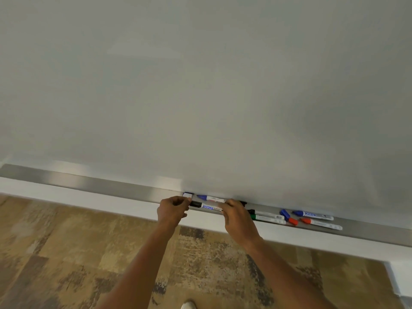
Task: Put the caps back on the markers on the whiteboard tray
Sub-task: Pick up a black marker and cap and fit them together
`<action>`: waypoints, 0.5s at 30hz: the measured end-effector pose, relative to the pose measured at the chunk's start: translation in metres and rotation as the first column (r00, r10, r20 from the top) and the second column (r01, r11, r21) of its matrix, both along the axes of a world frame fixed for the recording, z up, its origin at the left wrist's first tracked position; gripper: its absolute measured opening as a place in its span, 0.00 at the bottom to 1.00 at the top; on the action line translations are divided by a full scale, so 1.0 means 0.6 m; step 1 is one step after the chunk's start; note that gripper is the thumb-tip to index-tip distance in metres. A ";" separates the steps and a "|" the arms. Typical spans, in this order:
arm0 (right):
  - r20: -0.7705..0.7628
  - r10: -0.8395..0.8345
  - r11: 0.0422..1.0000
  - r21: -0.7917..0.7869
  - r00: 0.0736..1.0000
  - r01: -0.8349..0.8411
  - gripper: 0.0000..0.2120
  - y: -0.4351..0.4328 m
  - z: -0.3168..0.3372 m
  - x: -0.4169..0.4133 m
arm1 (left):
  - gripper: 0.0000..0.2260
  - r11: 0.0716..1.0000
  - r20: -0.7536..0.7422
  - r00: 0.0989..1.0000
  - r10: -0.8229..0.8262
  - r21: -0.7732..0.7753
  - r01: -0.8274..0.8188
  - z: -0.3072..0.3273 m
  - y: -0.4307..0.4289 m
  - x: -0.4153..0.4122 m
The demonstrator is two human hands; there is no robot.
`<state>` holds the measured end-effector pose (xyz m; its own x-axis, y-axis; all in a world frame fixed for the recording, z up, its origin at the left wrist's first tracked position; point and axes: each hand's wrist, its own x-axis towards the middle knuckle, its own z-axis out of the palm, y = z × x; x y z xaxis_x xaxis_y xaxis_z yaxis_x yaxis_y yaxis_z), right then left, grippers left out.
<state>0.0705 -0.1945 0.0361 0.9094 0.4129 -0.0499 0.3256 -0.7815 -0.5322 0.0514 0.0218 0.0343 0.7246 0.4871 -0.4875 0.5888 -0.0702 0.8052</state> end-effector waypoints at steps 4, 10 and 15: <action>0.039 -0.005 0.993 -0.115 0.999 0.009 0.19 0.010 -0.023 0.008 | 0.07 0.994 -0.054 0.998 -0.038 0.105 0.043 -0.017 -0.003 0.010; -0.013 -0.009 0.992 -0.122 1.000 0.008 0.17 0.023 -0.037 0.015 | 0.09 0.936 -0.082 0.985 -0.154 0.307 0.172 -0.031 -0.010 0.017; -0.049 0.007 0.991 -0.136 0.999 -0.013 0.18 0.025 -0.041 0.015 | 0.08 0.914 -0.144 0.976 -0.164 0.349 0.205 -0.035 -0.005 0.020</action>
